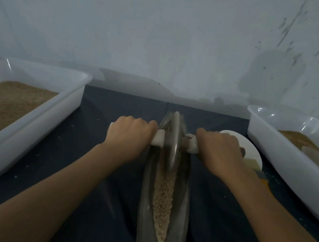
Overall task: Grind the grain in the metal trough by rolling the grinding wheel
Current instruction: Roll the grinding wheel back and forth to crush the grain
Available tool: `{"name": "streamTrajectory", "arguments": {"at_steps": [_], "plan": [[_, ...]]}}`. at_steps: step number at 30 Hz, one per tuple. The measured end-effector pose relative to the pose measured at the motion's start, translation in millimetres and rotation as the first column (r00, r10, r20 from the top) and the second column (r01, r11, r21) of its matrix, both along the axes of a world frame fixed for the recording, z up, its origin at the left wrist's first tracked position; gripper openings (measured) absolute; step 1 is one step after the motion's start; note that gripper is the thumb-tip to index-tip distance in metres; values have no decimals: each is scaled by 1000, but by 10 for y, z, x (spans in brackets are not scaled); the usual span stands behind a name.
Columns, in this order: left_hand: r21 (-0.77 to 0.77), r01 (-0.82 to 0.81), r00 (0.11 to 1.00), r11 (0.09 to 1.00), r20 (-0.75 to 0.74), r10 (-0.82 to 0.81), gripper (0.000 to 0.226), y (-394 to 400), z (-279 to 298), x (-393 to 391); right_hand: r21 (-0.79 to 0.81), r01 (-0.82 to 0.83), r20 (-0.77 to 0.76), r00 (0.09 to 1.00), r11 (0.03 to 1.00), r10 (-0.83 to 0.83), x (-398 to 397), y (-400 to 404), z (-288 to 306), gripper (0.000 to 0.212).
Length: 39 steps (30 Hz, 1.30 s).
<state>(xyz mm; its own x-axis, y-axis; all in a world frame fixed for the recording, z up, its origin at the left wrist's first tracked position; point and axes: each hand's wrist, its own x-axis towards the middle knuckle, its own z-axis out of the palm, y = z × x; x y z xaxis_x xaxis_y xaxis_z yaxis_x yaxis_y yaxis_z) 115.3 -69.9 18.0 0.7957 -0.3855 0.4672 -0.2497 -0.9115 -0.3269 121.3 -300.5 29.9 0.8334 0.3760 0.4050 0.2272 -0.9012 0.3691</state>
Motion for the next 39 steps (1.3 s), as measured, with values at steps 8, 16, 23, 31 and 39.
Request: {"name": "streamTrajectory", "arguments": {"at_steps": [8, 16, 23, 31, 39], "plan": [[-19, -20, 999, 1000, -30, 20, 36, -46, 57, -75, 19, 38, -108, 994, 999, -35, -170, 16, 67, 24], [-73, 204, 979, 976, 9, -204, 35, 123, 37, -883, 84, -184, 7, 983, 979, 184, -900, -75, -47, 67], [20, 34, 999, 999, 12, -34, 41, -6, 38, -325, 27, -2, -36, 999, 1000, 3, -251, -38, -89, 34], [50, -61, 997, 997, 49, 59, 33, -76, 93, 135, 93, 18, -70, 997, 996, -11, 122, -6, -8, 29], [-52, 116, 992, 992, -46, -119, 46, 121, 35, -798, -15, -156, -20, 988, 988, 155, -839, -66, 38, 48]]}}
